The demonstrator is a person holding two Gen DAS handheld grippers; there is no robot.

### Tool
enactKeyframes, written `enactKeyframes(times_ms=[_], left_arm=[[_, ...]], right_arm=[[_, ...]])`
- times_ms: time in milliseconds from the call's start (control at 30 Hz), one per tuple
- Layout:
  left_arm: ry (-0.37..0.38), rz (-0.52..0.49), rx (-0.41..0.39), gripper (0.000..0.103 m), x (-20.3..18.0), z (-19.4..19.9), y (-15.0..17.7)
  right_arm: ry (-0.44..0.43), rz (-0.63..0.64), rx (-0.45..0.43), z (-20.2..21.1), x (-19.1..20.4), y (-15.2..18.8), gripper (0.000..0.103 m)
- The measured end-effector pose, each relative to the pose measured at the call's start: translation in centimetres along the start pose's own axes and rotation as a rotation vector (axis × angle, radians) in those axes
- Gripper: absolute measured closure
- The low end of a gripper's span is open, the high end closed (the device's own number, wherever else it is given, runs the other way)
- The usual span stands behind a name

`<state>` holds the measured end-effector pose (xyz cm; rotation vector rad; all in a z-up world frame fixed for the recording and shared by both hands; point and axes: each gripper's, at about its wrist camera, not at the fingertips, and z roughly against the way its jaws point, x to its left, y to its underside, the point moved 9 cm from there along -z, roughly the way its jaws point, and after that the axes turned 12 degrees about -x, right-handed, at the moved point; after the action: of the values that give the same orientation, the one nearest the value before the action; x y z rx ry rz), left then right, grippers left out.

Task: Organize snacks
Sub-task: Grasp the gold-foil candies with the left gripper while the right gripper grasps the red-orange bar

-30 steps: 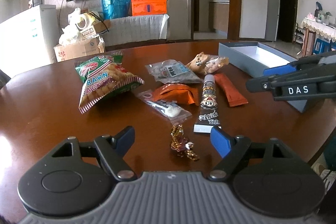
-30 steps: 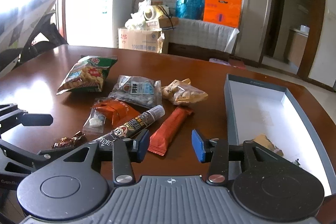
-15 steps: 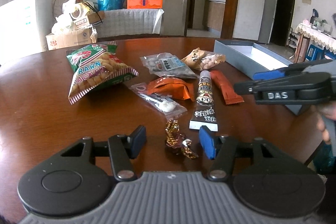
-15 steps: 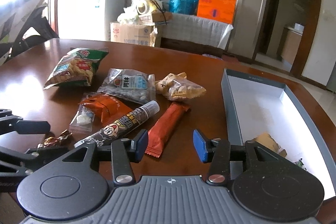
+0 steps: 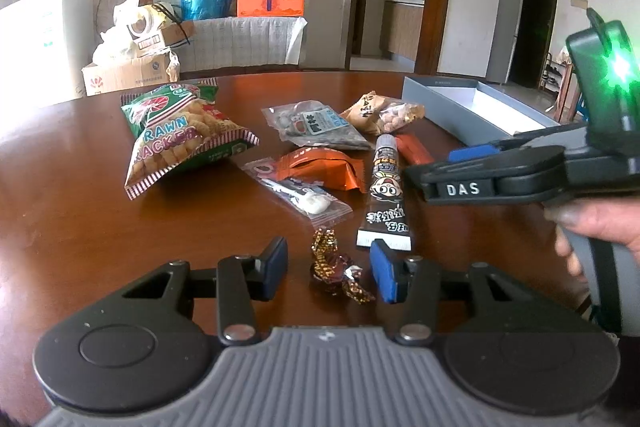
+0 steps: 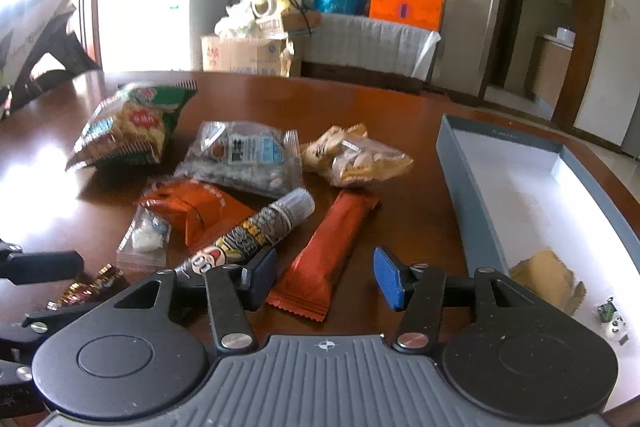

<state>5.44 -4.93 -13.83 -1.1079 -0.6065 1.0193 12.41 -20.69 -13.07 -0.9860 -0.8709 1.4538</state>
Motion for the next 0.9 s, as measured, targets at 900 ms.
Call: enactKeyframes(times_ms=[900], left_arm=[[0.026,0.001,-0.016,0.083,0.0,-0.3,0.2]], right_arm=[[-0.099,-0.009,0.030,2.1,-0.8,0.4,0.080]])
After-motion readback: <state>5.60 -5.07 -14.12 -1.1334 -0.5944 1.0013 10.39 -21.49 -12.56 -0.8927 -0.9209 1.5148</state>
